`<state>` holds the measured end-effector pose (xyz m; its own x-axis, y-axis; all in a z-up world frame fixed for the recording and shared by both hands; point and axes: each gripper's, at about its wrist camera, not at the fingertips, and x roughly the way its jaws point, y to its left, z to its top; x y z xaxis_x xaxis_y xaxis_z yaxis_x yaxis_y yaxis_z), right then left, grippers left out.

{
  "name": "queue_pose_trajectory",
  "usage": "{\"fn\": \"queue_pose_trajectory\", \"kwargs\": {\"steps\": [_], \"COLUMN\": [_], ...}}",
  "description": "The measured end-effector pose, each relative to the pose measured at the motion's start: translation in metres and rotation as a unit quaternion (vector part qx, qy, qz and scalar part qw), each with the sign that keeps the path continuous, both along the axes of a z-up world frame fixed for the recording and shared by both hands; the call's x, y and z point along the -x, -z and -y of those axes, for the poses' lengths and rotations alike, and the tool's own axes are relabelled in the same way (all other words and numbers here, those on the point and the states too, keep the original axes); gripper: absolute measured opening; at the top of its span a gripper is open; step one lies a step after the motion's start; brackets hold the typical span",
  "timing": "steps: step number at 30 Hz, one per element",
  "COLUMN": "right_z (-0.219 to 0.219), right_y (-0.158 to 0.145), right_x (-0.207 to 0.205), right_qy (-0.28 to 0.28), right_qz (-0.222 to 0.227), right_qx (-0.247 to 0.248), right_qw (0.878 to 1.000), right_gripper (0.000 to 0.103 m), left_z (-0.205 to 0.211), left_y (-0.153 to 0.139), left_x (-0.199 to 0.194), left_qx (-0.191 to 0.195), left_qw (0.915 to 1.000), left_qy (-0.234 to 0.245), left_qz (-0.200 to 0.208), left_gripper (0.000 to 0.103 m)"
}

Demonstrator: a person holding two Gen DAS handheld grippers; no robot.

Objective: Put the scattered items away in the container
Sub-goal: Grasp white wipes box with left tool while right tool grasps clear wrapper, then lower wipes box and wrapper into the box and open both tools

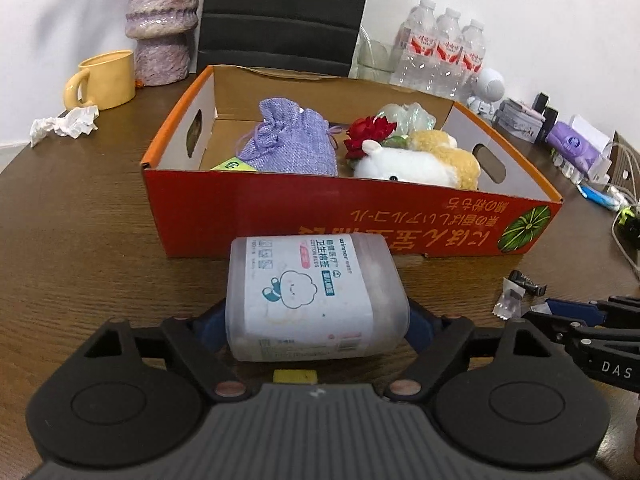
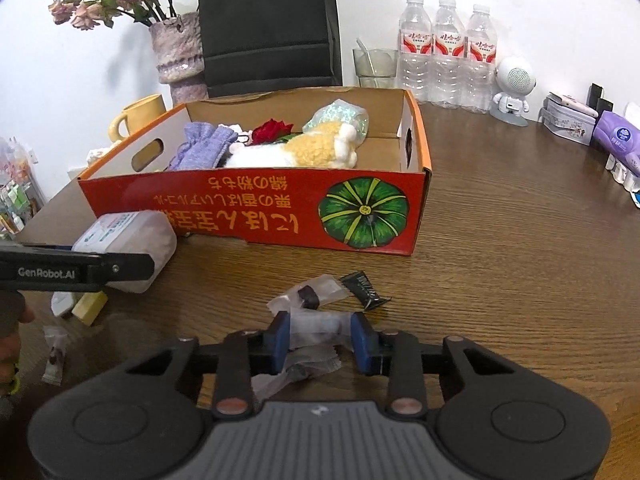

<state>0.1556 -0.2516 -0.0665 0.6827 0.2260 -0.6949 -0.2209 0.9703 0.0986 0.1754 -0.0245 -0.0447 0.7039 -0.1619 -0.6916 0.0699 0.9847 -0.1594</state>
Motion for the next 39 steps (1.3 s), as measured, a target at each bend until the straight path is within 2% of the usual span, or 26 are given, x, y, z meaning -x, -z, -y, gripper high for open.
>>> {"fn": "queue_pose_trajectory", "kwargs": {"steps": [7, 11, 16, 19, 22, 29, 32, 39], "right_z": [0.003, 0.004, 0.008, 0.005, 0.000, -0.023, -0.036, -0.053], "right_y": [-0.009, -0.019, -0.051, -0.073, -0.089, -0.098, -0.085, -0.049], "right_x": [0.007, 0.011, 0.011, 0.001, -0.019, -0.090, -0.125, -0.181], "right_qy": [-0.002, -0.009, -0.021, -0.024, -0.026, -0.031, -0.030, -0.021], "right_qz": [0.018, 0.030, 0.077, 0.118, 0.144, 0.153, 0.132, 0.090], "right_qx": [-0.010, -0.019, -0.033, -0.026, -0.023, -0.025, -0.002, -0.003], "right_qw": [1.000, 0.999, 0.996, 0.992, 0.989, 0.987, 0.991, 0.996], "right_gripper": [0.031, 0.031, 0.031, 0.031, 0.031, 0.031, 0.031, 0.031], "left_z": [-0.007, -0.016, -0.031, -0.034, -0.035, -0.031, -0.032, -0.033], "left_y": [-0.007, -0.018, -0.060, -0.086, -0.099, -0.099, -0.086, -0.048], "left_x": [0.014, 0.028, 0.044, 0.040, 0.019, -0.048, -0.076, -0.120], "left_qx": [0.004, 0.019, 0.052, 0.039, 0.026, 0.029, 0.016, 0.010], "left_qw": [0.9998, 0.9986, 0.9917, 0.9854, 0.9814, 0.9817, 0.9859, 0.9929], "left_qy": [-0.005, 0.011, 0.030, 0.019, 0.000, -0.015, -0.013, -0.021], "left_qz": [0.022, 0.048, 0.114, 0.165, 0.190, 0.188, 0.166, 0.116], "left_gripper": [0.083, 0.083, 0.084, 0.084, 0.084, 0.084, 0.084, 0.084]}}
